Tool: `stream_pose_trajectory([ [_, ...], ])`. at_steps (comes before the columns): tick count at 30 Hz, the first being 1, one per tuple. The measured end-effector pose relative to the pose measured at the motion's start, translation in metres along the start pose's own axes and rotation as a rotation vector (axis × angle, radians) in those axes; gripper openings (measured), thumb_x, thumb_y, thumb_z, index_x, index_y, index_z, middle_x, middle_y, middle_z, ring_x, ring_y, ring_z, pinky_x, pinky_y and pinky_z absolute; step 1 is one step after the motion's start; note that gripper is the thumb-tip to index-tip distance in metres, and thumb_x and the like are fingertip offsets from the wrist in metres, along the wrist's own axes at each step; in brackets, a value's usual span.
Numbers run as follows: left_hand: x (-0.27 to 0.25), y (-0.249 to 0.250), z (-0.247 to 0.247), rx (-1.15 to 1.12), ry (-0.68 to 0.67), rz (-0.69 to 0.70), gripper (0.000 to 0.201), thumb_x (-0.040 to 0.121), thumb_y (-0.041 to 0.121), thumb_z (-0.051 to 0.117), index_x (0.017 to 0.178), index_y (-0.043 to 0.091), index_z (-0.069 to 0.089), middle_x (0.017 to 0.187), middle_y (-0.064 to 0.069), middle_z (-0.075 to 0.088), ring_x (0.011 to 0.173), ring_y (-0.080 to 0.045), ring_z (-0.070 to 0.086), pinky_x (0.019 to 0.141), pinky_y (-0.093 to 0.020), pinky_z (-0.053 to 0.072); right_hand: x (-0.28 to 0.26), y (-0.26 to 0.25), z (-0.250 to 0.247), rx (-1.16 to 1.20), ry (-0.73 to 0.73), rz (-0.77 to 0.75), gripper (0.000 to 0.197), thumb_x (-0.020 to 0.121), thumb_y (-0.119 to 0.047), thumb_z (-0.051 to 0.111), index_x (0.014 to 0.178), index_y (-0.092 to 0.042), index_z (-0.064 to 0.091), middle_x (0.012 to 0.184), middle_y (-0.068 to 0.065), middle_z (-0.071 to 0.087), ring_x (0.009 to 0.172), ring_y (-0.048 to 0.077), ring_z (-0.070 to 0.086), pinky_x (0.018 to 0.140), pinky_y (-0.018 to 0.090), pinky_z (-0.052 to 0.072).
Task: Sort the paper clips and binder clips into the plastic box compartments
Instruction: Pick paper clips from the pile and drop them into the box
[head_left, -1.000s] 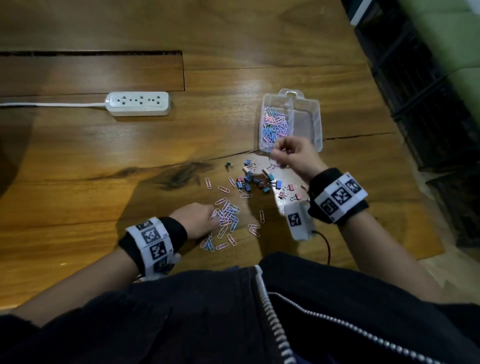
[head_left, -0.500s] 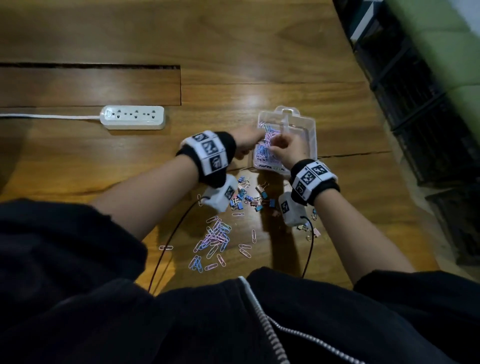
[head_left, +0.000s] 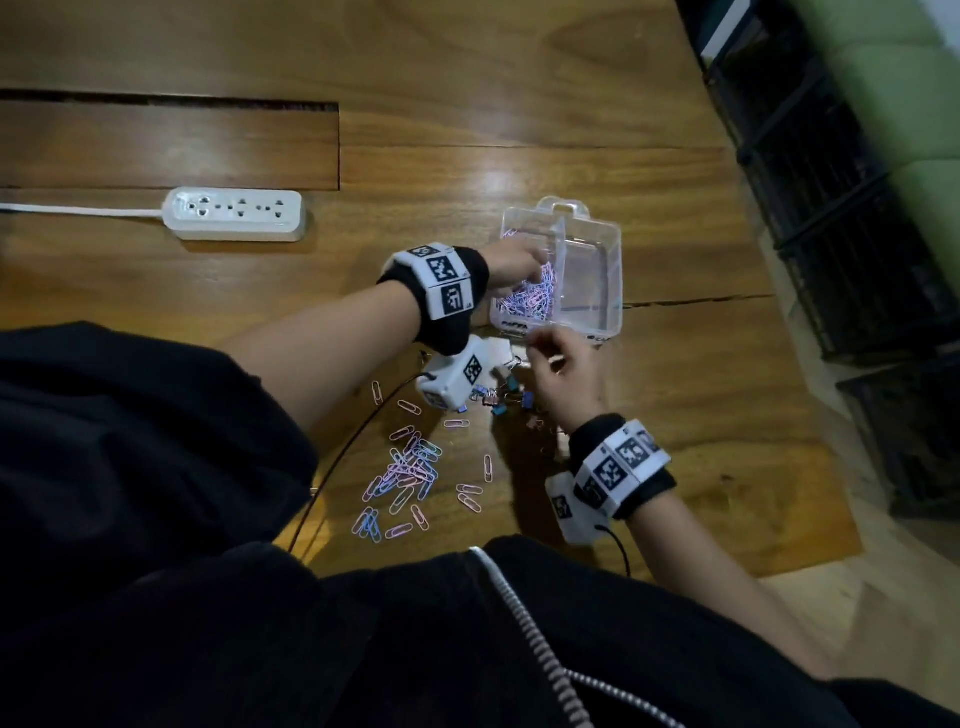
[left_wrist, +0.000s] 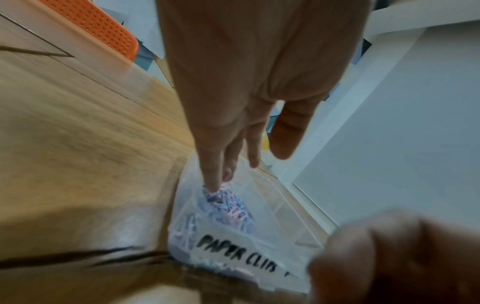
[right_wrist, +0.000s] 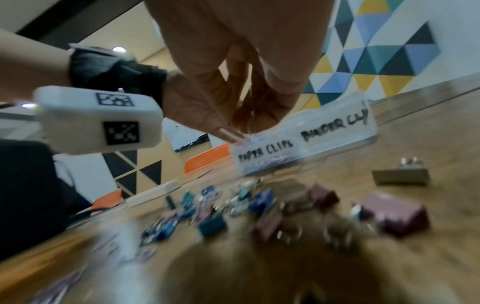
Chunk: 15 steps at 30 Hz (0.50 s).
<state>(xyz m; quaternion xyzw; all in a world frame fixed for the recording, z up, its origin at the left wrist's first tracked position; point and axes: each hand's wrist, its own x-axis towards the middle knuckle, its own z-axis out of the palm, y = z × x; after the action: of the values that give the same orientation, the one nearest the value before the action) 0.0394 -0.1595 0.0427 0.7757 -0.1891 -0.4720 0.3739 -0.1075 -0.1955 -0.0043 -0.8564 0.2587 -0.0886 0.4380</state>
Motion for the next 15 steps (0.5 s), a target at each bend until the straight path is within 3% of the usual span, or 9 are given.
stream_pose_trajectory([
  [2, -0.011, -0.011, -0.004, -0.005, -0.014, 0.092, 0.047, 0.087, -0.010, 0.042, 0.132, 0.005, 0.044, 0.129, -0.012, 0.049, 0.103, -0.017, 0.048, 0.081, -0.023, 0.044, -0.010, 0.005, 0.013, -0.149, -0.113, -0.045, 0.013, 0.083, -0.006, 0.057, 0.095, -0.004, 0.063, 0.095, 0.007, 0.057, 0.082, 0.011, 0.050, 0.071, 0.012, 0.035],
  [3, -0.019, -0.018, -0.005, 0.024, 0.005, 0.144, 0.046, 0.085, -0.011, 0.044, 0.128, 0.004, 0.047, 0.132, -0.013, 0.047, 0.106, -0.016, 0.049, 0.082, -0.021, 0.044, -0.013, 0.007, 0.019, -0.224, -0.162, -0.047, 0.017, 0.083, -0.010, 0.058, 0.098, -0.006, 0.064, 0.100, 0.011, 0.056, 0.091, 0.018, 0.049, 0.076, 0.015, 0.033],
  [5, -0.031, -0.035, -0.008, 0.163, 0.082, 0.222, 0.030, 0.083, -0.009, 0.051, 0.110, 0.003, 0.057, 0.122, -0.014, 0.057, 0.089, -0.008, 0.055, 0.071, -0.010, 0.047, -0.019, 0.010, 0.028, -0.321, -0.232, -0.057, 0.022, 0.085, -0.018, 0.057, 0.105, -0.012, 0.064, 0.105, 0.015, 0.052, 0.102, 0.026, 0.045, 0.085, 0.026, 0.034],
  [6, -0.035, -0.046, -0.008, 0.279, 0.116, 0.226, 0.022, 0.083, -0.006, 0.054, 0.101, 0.006, 0.060, 0.114, -0.012, 0.062, 0.082, -0.008, 0.055, 0.067, -0.011, 0.047, -0.021, 0.009, 0.030, -0.364, -0.253, -0.070, 0.024, 0.086, -0.021, 0.055, 0.107, -0.015, 0.064, 0.105, 0.015, 0.050, 0.103, 0.027, 0.043, 0.086, 0.030, 0.036],
  [8, -0.041, -0.066, -0.006, 0.558, 0.131, 0.180, 0.014, 0.083, 0.002, 0.057, 0.091, 0.012, 0.063, 0.099, -0.006, 0.065, 0.082, -0.014, 0.057, 0.070, -0.020, 0.045, -0.023, 0.007, 0.032, -0.461, -0.291, -0.080, 0.026, 0.087, -0.026, 0.053, 0.110, -0.020, 0.062, 0.106, 0.013, 0.047, 0.103, 0.027, 0.041, 0.087, 0.034, 0.039],
  [10, -0.046, -0.083, -0.001, 0.765, 0.095, 0.143, 0.009, 0.084, 0.016, 0.060, 0.093, 0.016, 0.062, 0.095, -0.002, 0.063, 0.085, -0.016, 0.056, 0.072, -0.025, 0.044, -0.023, 0.005, 0.032, -0.520, -0.283, -0.073, 0.024, 0.086, -0.029, 0.054, 0.107, -0.020, 0.063, 0.108, 0.011, 0.047, 0.103, 0.025, 0.041, 0.088, 0.034, 0.040],
  [12, -0.050, -0.094, 0.005, 0.865, 0.090, 0.129, 0.018, 0.085, 0.028, 0.060, 0.100, 0.017, 0.060, 0.099, -0.001, 0.061, 0.088, -0.017, 0.054, 0.074, -0.027, 0.046, -0.021, 0.003, 0.030, -0.536, -0.249, -0.058, 0.023, 0.085, -0.027, 0.056, 0.103, -0.015, 0.063, 0.108, 0.010, 0.048, 0.104, 0.024, 0.041, 0.089, 0.033, 0.039],
  [15, -0.050, -0.101, 0.008, 0.850, 0.116, 0.137, 0.021, 0.086, 0.027, 0.059, 0.105, 0.017, 0.058, 0.108, -0.006, 0.059, 0.099, -0.022, 0.056, 0.080, -0.032, 0.047, -0.018, -0.002, 0.028, -0.512, -0.216, -0.025, 0.024, 0.082, -0.017, 0.055, 0.105, -0.013, 0.060, 0.111, 0.010, 0.048, 0.107, 0.023, 0.041, 0.090, 0.031, 0.037],
])
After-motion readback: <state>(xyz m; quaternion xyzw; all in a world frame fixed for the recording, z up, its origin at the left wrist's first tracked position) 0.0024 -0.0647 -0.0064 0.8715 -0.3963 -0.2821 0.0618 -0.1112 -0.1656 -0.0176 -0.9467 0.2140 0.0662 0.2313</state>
